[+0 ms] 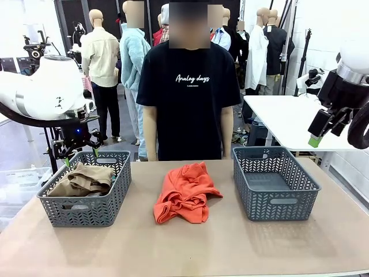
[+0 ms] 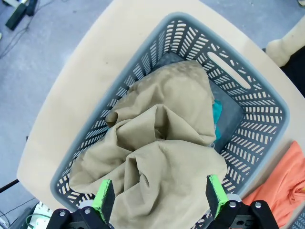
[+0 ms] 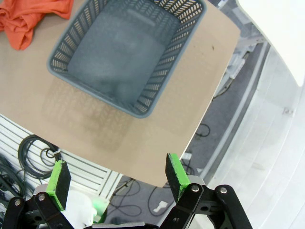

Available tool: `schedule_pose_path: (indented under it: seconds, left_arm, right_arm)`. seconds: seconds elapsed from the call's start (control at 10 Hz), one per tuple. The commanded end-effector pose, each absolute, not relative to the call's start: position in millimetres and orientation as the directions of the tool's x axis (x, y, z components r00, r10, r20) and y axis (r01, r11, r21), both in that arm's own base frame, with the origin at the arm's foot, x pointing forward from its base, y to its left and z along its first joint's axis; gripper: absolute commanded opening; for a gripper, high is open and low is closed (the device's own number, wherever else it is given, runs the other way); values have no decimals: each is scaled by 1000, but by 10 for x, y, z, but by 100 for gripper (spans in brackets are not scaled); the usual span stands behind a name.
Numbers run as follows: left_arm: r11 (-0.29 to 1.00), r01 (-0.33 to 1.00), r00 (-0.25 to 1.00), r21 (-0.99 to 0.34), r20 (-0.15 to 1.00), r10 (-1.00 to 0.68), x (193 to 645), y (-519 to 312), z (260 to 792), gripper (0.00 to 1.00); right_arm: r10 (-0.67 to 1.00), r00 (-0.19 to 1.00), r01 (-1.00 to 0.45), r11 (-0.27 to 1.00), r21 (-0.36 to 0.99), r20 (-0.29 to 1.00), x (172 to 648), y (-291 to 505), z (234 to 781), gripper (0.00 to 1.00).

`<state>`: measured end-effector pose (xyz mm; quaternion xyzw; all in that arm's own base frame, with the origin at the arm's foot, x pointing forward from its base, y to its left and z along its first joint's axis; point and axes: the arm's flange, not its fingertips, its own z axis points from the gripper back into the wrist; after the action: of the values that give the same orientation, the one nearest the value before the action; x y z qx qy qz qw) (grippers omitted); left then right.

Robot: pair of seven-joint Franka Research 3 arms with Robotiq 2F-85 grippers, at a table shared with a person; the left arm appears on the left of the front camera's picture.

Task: Sort the tops and bottoms.
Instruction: Sort the clothes according to human instructions.

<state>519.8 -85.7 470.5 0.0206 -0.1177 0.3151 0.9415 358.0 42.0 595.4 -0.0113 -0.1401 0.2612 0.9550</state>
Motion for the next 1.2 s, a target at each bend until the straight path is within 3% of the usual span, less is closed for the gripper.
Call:
schedule_pose_path:
  seconds: [0.0,1.1]
  left_arm:
    - [801,-598,774,-35,235,588,5199,-856,4704,100]
    - [801,-598,774,-35,235,588,5199,-856,4704,100]
  right_arm:
    - [497,830,-488,867,-100,252,3581,427,5958,100]
    - [497,830,-488,867,-100,252,3581,427,5958,100]
